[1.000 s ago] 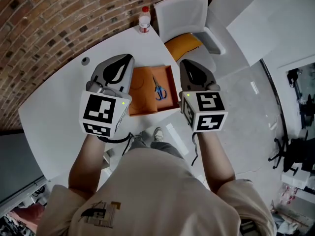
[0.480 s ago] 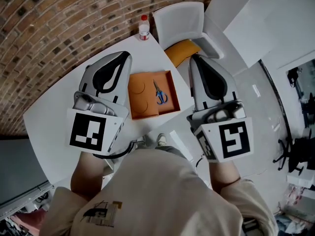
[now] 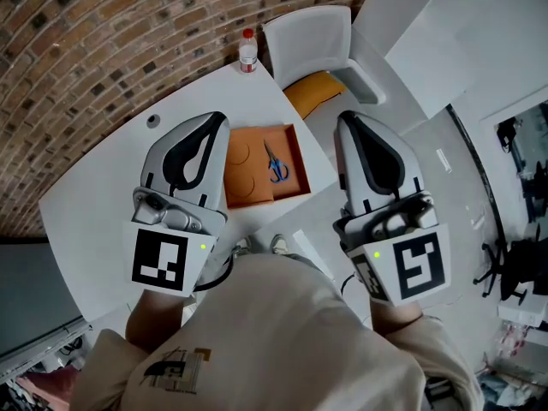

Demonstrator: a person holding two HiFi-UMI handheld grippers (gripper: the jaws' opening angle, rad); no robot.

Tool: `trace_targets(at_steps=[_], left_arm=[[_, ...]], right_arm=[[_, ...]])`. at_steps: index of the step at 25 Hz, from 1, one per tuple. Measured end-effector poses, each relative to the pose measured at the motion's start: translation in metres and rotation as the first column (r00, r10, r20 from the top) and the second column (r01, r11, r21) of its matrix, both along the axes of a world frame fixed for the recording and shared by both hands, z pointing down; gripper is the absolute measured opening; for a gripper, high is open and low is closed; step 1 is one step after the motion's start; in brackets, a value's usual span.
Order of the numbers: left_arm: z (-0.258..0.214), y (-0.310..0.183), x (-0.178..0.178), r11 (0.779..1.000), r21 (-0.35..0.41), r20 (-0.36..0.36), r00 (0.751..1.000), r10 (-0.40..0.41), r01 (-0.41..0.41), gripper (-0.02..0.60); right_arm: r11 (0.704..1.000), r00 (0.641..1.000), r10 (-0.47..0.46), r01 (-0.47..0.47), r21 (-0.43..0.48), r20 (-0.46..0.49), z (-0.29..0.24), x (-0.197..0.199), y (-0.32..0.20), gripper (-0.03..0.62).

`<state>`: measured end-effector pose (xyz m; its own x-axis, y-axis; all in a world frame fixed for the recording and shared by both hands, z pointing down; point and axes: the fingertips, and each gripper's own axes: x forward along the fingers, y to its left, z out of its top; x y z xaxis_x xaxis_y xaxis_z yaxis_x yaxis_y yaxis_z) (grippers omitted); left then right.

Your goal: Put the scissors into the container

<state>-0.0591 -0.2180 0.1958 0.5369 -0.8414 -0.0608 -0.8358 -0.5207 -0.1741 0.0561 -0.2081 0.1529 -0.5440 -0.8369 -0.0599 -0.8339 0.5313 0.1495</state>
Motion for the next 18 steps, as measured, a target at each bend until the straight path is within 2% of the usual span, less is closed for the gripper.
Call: trace_targets(at_steps=[4,14,18], left_arm=[[0.013,0.007,0.004,1.0,-0.008,0.068,0.998,-0.001,0.002,0.011],[0.043,0.009,-0.002,0.996,-0.078,0.067,0.997,-0.026,0.032,0.011],[0.049,0.01,-0.002,0.995,-0.093,0.073,0.997,-0.03,0.037,0.011]], right_arm=[[0.999,1.0,-0.011,0.01,-0.031,-0.018,0.014,0.0,0.003,0.011],[0.976,0.997,-0.002,-0.014,-0.216,-0.072,0.072,0.005,0.011,0.011],[0.977,0.998,-0.014,0.002,-0.215,-0.054,0.078,0.003,0.013,0.011]])
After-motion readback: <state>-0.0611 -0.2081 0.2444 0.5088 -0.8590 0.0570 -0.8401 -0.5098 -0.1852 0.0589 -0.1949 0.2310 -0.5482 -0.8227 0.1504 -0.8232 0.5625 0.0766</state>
